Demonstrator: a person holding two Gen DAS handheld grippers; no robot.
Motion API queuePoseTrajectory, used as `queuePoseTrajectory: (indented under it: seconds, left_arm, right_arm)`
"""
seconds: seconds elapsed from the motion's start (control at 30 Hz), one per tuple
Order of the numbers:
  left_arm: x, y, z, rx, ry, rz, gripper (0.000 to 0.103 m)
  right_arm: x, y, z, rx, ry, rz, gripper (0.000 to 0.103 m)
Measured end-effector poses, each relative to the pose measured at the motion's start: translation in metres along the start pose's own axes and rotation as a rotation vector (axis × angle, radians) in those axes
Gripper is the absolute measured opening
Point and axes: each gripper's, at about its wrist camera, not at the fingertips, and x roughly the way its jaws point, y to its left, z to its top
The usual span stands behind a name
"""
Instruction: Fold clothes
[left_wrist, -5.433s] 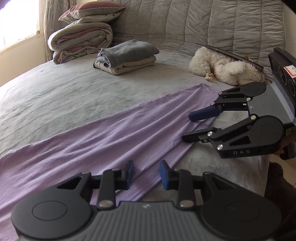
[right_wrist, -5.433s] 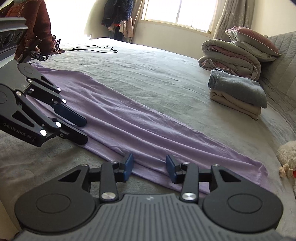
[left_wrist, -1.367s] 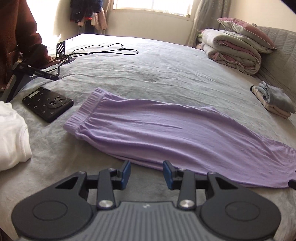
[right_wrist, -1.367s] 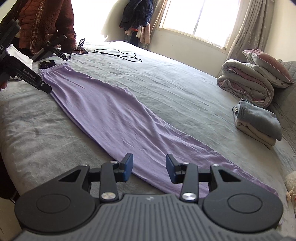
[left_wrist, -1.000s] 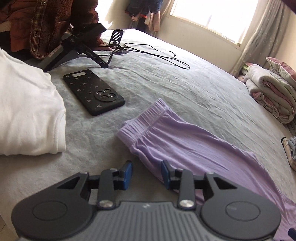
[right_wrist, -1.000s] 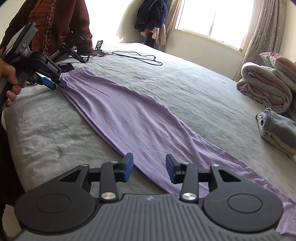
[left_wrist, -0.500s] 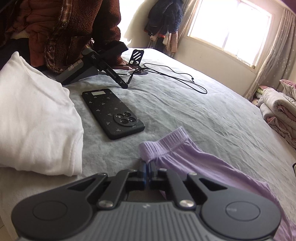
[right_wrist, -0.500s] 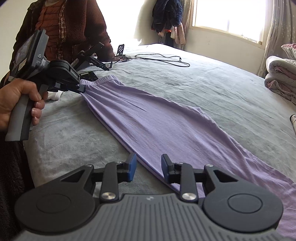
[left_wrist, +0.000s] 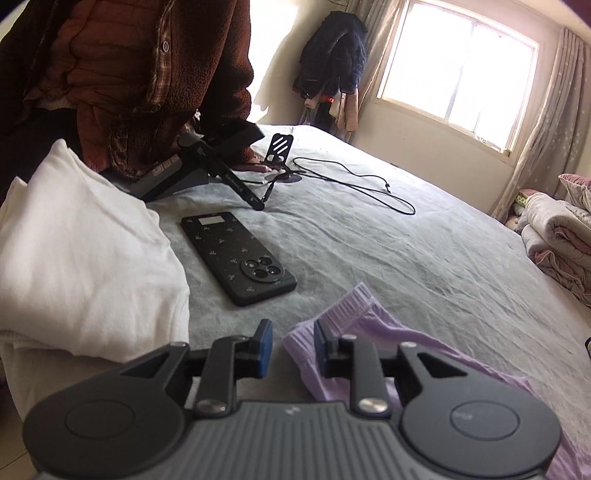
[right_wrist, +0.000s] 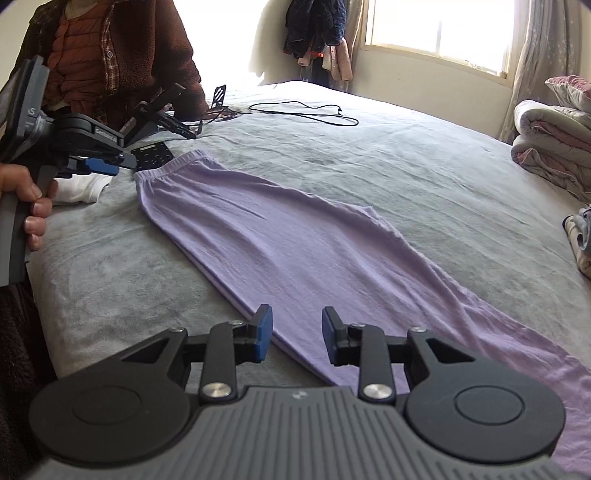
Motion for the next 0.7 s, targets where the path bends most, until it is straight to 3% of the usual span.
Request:
queuePoseTrajectory:
  seconds: [0.13,0.43,0.57,0.7]
  left_arm:
    - [-0.001,-0.027,0.005,0.094,0.009,-0.073,0.026]
    - [0.027,-0.119,-0.007,0.289,0.139,-0.301,0.026]
    - [0.043,-0.159,-0.018,0.405,0.164,-0.372,0.041]
    - [0.06,-0.191,-0.027,0.512,0.185,-0.435,0.044]
  right_arm:
    - [-0.005,-0.03,0.003,0.057,-0.008,-0.049,0.031]
    - [-0.003,-0.099,0.013,0.283,-0.031,-0.105,0.031]
    - [0.004,-0.114,0.015,0.304,-0.03,-0.118,0.031]
    - [0.014,-0.123,0.015,0.295,-0.017,-0.112,0.031]
